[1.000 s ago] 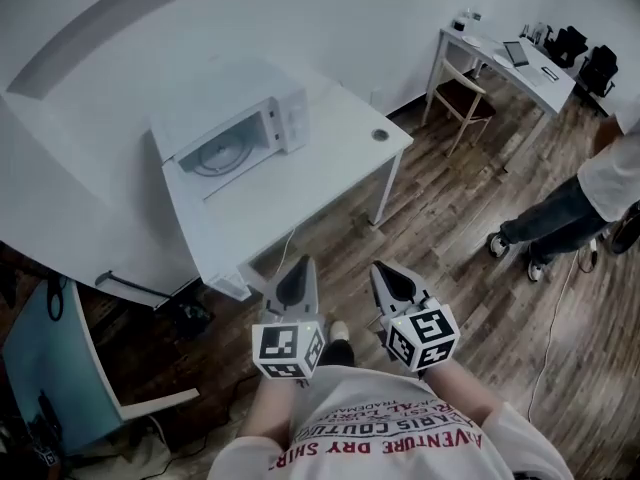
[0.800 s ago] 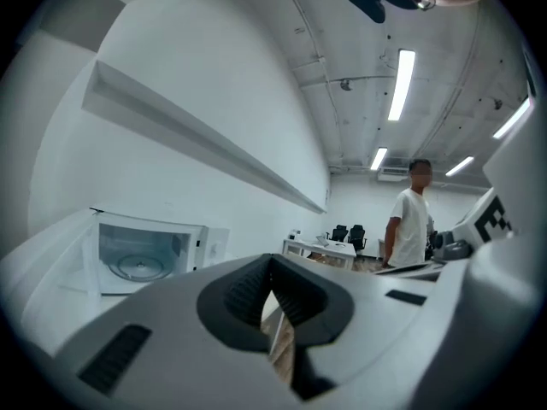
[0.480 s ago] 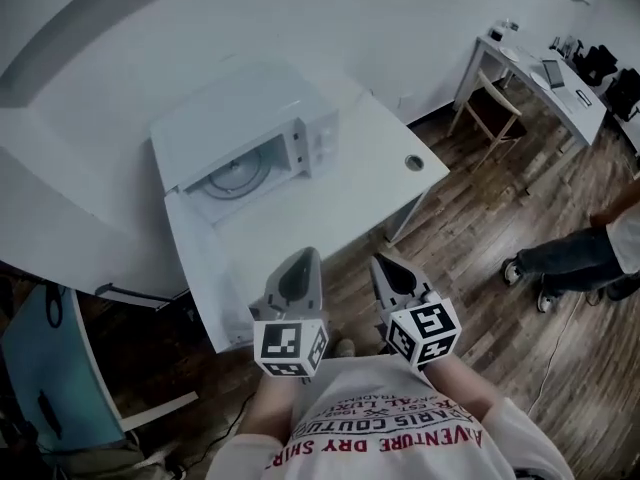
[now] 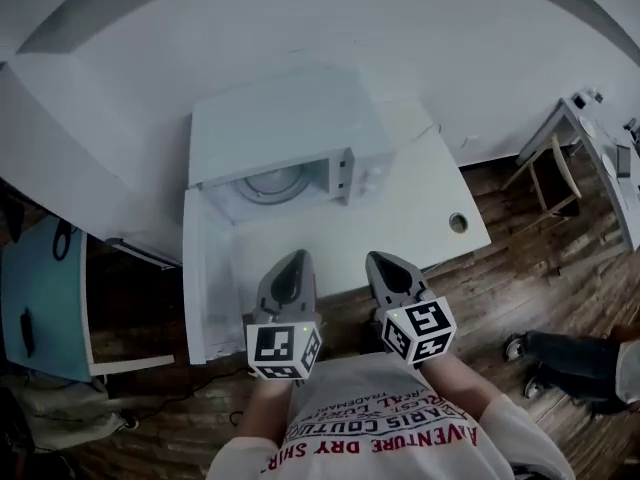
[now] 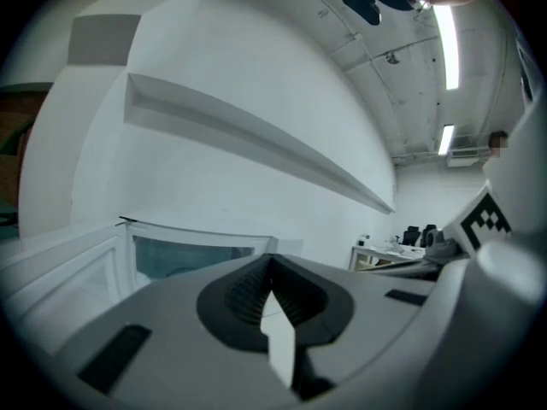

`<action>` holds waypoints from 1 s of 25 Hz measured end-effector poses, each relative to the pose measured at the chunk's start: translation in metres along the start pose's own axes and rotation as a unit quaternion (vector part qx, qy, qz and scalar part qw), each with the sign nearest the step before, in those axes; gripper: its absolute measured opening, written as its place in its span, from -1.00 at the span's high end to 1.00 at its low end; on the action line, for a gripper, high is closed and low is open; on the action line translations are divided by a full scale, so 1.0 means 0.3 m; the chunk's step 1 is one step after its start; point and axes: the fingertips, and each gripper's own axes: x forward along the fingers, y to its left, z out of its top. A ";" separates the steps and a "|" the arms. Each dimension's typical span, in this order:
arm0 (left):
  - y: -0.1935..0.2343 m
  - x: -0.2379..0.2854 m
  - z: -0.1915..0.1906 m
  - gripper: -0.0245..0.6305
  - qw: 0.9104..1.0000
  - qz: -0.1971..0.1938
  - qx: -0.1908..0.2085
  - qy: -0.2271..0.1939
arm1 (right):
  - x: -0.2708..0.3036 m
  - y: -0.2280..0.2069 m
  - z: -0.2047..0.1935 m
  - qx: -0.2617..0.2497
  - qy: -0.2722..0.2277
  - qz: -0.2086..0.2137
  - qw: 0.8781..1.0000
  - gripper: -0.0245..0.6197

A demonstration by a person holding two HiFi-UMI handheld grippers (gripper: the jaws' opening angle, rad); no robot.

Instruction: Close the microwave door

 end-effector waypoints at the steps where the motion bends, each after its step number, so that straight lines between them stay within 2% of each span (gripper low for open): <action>1: 0.004 0.020 0.007 0.91 1.000 0.019 -0.003 -0.002 | 0.026 -0.014 0.004 -0.003 0.008 0.019 1.000 0.90; 7: -0.010 0.125 0.037 0.91 0.995 0.103 -0.011 -0.012 | 0.142 -0.107 0.054 -0.035 0.042 0.112 0.992 0.90; 12: -0.009 0.163 0.023 0.91 0.985 0.170 -0.032 -0.013 | 0.216 -0.185 0.100 -0.068 0.048 0.150 0.985 0.90; 15: 0.008 0.157 0.020 0.91 0.975 0.218 -0.034 -0.019 | 0.279 -0.220 0.142 -0.103 0.037 0.155 0.982 0.90; 20: 0.049 0.091 0.006 0.91 0.958 0.285 -0.036 -0.020 | 0.382 -0.270 0.220 -0.143 0.009 0.130 0.981 0.90; 25: 0.114 -0.047 -0.018 0.91 0.933 0.357 -0.048 -0.020 | 0.446 -0.290 0.252 -0.157 0.004 0.117 0.981 0.90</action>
